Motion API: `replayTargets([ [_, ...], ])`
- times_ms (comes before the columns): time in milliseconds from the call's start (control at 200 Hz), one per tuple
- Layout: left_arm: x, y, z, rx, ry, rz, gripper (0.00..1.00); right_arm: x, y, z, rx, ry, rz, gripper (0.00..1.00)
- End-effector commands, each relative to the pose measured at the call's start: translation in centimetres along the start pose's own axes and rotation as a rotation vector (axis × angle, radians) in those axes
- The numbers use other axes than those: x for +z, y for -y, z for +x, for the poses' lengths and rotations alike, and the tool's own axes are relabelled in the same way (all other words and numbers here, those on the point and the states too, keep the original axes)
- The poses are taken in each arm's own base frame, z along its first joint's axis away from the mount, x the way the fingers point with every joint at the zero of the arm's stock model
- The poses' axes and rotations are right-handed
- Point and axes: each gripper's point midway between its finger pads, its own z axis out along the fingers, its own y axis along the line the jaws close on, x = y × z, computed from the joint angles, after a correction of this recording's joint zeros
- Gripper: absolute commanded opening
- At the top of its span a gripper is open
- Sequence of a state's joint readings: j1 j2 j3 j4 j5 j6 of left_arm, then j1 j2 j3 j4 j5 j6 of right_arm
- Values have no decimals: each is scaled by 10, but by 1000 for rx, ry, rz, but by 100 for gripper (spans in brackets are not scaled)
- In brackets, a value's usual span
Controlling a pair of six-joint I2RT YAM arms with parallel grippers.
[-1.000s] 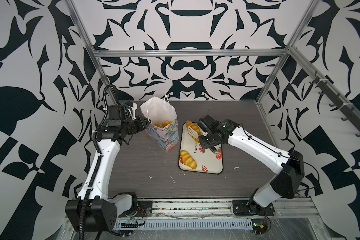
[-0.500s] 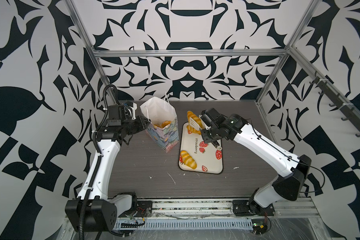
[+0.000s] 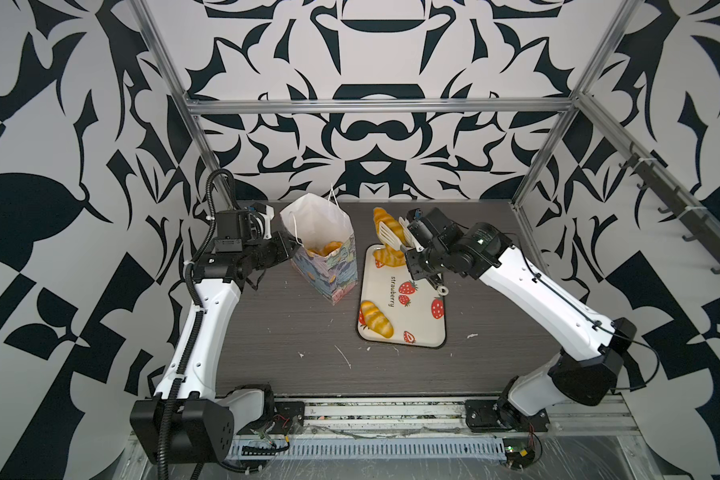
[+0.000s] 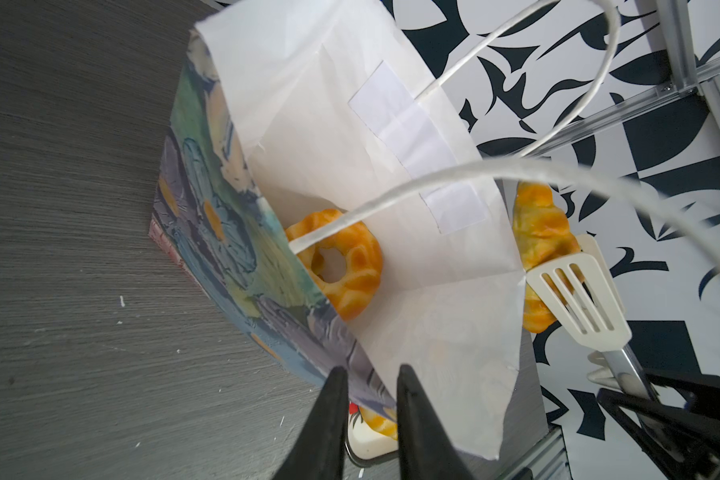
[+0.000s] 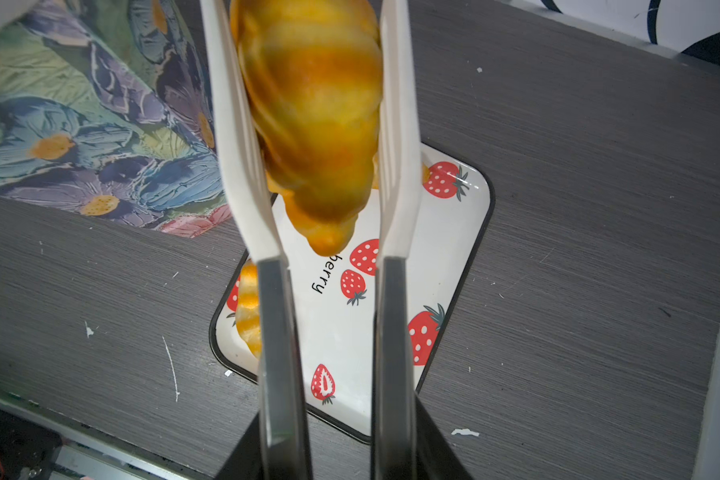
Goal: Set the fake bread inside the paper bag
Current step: 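Carry the croissant with the right tongs over the bag opening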
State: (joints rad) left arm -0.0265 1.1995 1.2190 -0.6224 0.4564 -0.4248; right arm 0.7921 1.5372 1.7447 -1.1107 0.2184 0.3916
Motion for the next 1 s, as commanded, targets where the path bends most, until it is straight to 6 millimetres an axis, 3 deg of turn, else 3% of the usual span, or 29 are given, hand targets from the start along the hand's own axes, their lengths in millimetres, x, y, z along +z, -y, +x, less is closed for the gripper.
replayTargets([
  [0,-4,2,6,4,-9,4,25,-38,-4,-26,5,138,-37,42],
  [370,-4,2,7,5,-9,3,21,-63,-37,-45,-56,225,-119,42],
  [625,-4,1,7,5,-8,3,20,-75,-75,-56,-117,251,-200,42],
  [995,-5,1,7,11,-5,-3,20,-64,-115,-67,-186,240,-235,42],
])
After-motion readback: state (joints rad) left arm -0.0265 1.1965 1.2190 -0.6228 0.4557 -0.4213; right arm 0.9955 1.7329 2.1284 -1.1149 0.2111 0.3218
